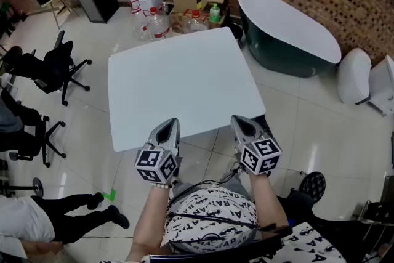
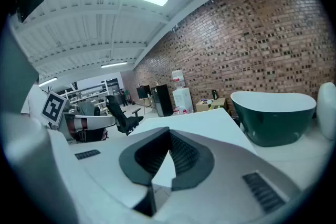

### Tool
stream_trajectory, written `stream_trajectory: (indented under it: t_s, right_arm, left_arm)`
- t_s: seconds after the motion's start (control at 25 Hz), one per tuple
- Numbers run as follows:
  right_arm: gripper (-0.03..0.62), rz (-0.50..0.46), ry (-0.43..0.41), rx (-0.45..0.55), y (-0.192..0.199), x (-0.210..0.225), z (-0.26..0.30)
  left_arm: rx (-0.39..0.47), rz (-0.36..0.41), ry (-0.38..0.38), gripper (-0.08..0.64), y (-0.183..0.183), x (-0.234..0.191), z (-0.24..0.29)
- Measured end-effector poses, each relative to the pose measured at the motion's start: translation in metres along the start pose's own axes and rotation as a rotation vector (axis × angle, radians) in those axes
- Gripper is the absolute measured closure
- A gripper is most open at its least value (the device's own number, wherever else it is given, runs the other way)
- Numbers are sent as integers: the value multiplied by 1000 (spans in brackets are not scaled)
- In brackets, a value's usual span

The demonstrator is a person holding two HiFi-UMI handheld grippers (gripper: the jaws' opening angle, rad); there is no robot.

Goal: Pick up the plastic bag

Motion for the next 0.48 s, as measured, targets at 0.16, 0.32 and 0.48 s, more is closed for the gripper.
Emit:
stream_trajectory:
  t_s: [0.16, 0.32, 0.48]
  right_arm:
    - [581, 14, 9, 21, -5, 24, -1]
    - [580, 54, 42, 38, 2, 47, -11]
    - [575, 139, 156, 82, 27, 87, -42]
  left_arm:
    - [-18, 7, 33, 560, 3, 16, 32]
    - [-69, 25, 99, 560, 10, 39, 57]
    - [-168, 59, 225, 560, 34, 84, 93]
Point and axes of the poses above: the fingertips, and each gripper's own axes: z forward along the fingers, x to its right, y out of its underside, the point moved 7 cm from there along -z, backward along the fingers, and after that the axes turned 5 degrees about x, right-handed, at the moved point
